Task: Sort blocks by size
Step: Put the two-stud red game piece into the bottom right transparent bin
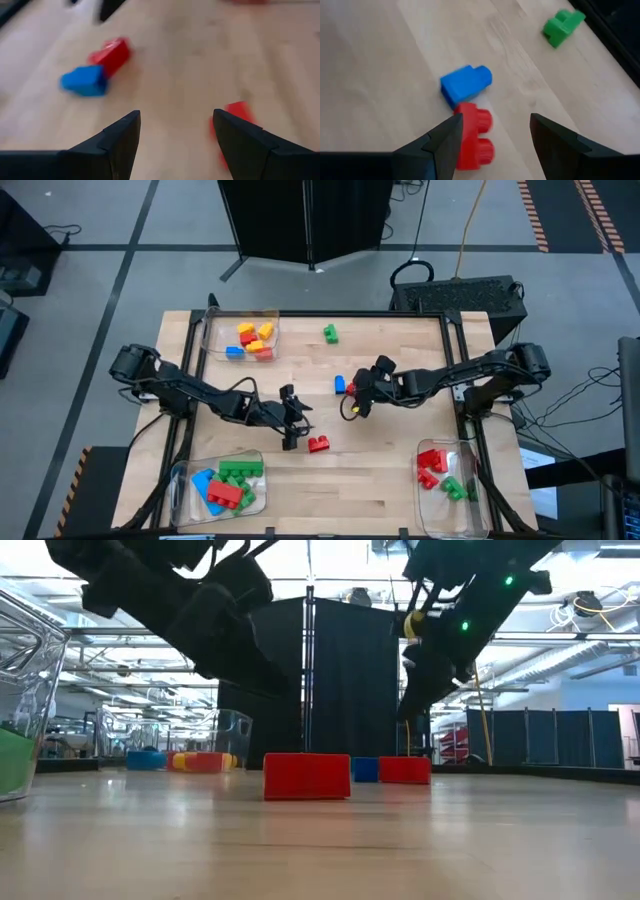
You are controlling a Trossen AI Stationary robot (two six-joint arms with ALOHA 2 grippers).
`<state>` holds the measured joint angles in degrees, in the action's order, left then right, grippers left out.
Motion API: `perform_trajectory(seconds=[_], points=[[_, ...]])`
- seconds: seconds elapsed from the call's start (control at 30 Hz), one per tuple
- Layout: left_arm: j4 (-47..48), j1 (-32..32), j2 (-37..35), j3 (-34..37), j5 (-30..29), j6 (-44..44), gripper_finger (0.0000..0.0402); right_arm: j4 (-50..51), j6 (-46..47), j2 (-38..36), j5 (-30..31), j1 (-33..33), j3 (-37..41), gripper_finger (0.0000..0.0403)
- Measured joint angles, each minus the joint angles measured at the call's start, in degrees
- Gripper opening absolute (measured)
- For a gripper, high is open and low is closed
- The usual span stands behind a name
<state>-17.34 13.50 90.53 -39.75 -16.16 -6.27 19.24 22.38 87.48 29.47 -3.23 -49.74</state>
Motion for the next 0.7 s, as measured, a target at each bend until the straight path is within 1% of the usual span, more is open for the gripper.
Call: perform_trajectory(seconds=[0.07,0.17,0.33,0.47,0.6,0.7], points=[[-1.96,0.04,0.96,-0.02,2.73,0.61,0.0251,0.56,-0.38,0.62,-0.81,1.04,0.03,0.0217],[-3.30,0.05,2.22,-0.02,2.84,0.58,0.0251,0.20,0.31,1.10,-3.72,2.32,0.04,0.0217],[-3.19,0.00,2.20,-0.02,2.71,0.58,0.0251,0.64,1.84,2.57,-4.15,3.49,0.04,0.0217],[-3.79,0.02,2.22,-0.02,2.63,0.60,0.0251,0.59,0.21,5.03,-4.79,4.50,0.04,0.0217],[-3.20,0.02,2.22,-0.02,2.60,0.58,0.0251,-1.83,-2.61,7.99,-9.19,5.19,-0.26,0.0217],[-3.22,0.02,2.22,-0.02,2.57,0.58,0.0251,-3.20,-3.32,9.74,-9.35,5.17,-0.35,0.0220]])
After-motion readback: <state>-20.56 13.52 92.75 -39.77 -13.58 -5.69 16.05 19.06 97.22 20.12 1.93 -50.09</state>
